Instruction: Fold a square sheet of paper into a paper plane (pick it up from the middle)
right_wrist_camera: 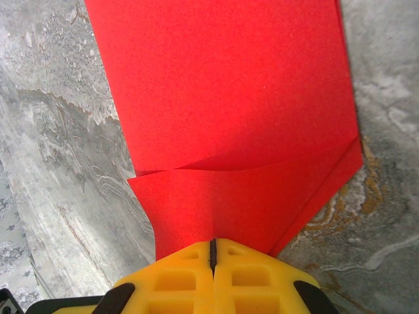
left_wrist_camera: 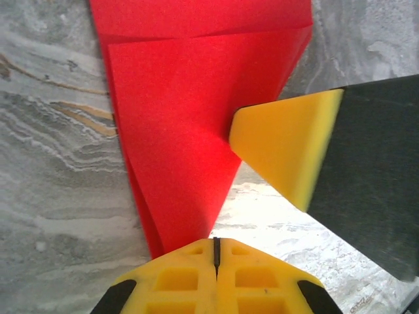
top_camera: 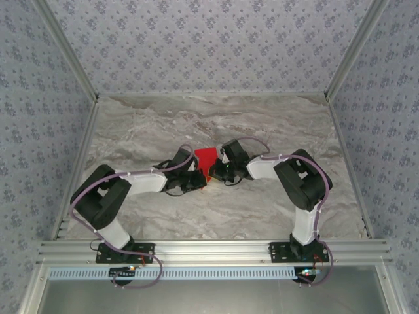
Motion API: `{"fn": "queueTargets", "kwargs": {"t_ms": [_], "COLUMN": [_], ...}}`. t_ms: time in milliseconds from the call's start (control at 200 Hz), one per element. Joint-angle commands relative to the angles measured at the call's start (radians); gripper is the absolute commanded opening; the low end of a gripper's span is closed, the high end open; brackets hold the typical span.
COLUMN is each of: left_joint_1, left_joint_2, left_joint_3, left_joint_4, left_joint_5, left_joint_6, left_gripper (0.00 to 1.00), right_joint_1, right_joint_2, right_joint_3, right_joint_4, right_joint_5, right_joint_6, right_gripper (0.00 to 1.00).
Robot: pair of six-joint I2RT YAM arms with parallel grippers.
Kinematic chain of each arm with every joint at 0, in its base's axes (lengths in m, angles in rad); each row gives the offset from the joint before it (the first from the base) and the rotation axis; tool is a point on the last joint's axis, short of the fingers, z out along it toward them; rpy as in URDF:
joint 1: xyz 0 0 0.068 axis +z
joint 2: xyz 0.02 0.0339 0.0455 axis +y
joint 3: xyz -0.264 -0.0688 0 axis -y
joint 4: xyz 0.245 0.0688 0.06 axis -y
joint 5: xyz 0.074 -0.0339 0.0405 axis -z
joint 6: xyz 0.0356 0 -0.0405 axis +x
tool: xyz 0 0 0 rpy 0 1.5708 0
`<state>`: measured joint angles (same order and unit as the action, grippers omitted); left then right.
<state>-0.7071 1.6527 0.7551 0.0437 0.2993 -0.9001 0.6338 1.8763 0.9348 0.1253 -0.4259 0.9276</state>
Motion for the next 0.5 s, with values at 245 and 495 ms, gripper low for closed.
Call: {"fn": "queueTargets", "kwargs": {"t_ms": [245, 495], "left_joint_1": [-0.002, -0.005], "left_joint_2": [0.023, 0.048], "left_joint_3": [-0.008, -0.010], "left_joint_4": [-0.052, -0.061], "left_joint_5": [-0.058, -0.055], "left_joint_6": [0.012, 0.012], "left_gripper": [0.00, 0.00], "right_joint_1": [-0.001, 0.016], "right_joint_2": [-0.038, -0.078], "right_joint_3": [-0.023, -0.034], "right_joint_4": [-0.037, 0.035], "right_joint_5": [0.004, -0.048], "right_joint_6": [-0.069, -0.099], "right_gripper": [0.00, 0.00]}}
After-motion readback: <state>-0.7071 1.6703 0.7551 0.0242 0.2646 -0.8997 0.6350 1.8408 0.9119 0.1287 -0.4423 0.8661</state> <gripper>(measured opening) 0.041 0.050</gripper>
